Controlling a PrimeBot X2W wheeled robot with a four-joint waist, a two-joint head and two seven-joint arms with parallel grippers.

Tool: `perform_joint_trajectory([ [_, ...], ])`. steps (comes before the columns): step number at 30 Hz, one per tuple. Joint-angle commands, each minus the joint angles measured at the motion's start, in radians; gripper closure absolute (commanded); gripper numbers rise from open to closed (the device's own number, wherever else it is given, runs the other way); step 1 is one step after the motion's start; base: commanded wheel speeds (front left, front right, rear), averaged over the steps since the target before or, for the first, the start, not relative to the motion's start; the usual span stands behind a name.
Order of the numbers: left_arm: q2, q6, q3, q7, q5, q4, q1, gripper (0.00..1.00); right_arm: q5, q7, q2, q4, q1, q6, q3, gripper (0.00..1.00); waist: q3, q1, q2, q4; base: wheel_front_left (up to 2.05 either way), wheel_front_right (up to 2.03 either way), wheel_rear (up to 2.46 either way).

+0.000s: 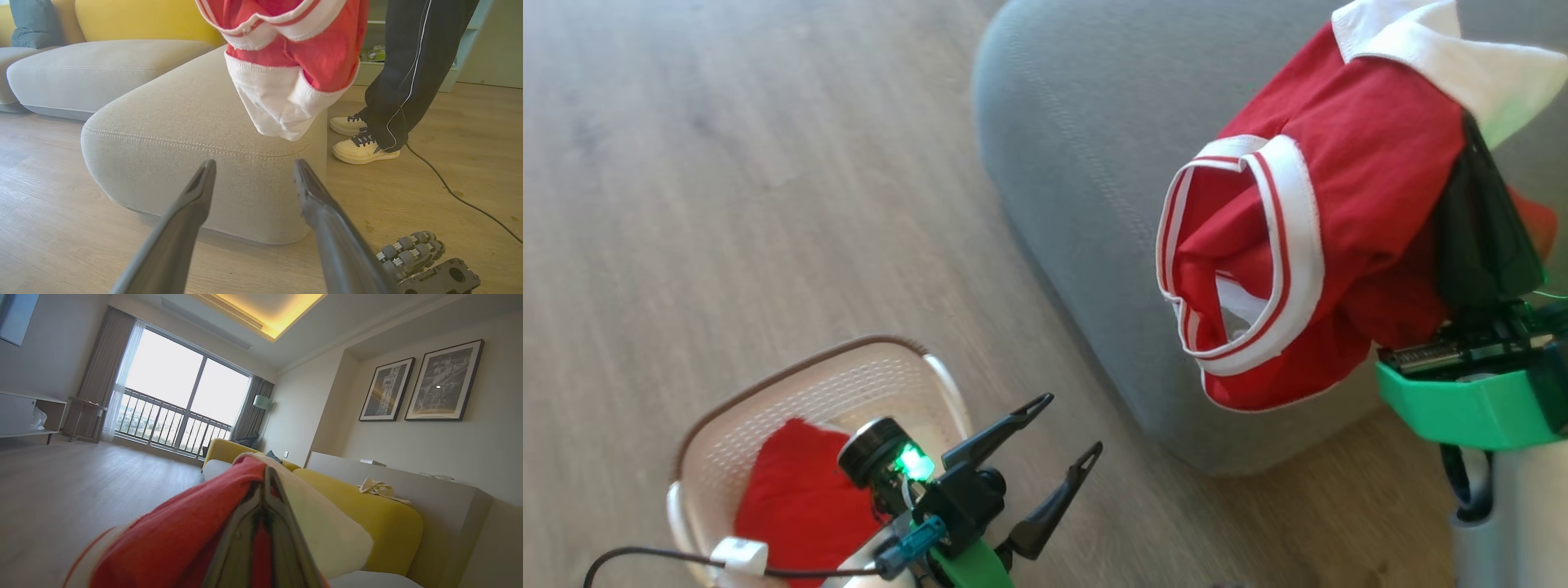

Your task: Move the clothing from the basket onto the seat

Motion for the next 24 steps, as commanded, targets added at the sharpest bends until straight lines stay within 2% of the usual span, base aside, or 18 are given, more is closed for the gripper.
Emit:
perform_joint_trajectory([
  [1,0.015,-0.001,0.020,-0.005,0.006,-0.038,-0.051,0.00,-0.003,-0.002,0.009,-0.048,-0.034,0.000,0.006,1.00,0.029,0.0000,0.0000,-0.056,0.00,0.00,0.00],
  [15,0.035,-0.001,-0.054,-0.005,-0.024,-0.022,-0.137,0.00,-0.011,-0.002,0.027,-0.117,0.022,0.000,-0.105,1.00,0.079,0.0000,0.0000,-0.079,0.00,0.00,0.00],
  [24,0.042,-0.001,-0.024,-0.005,-0.024,-0.027,-0.143,0.00,-0.002,-0.002,0.027,-0.113,0.013,0.000,-0.110,1.00,0.096,0.0000,0.0000,-0.075,0.00,0.00,0.00],
])
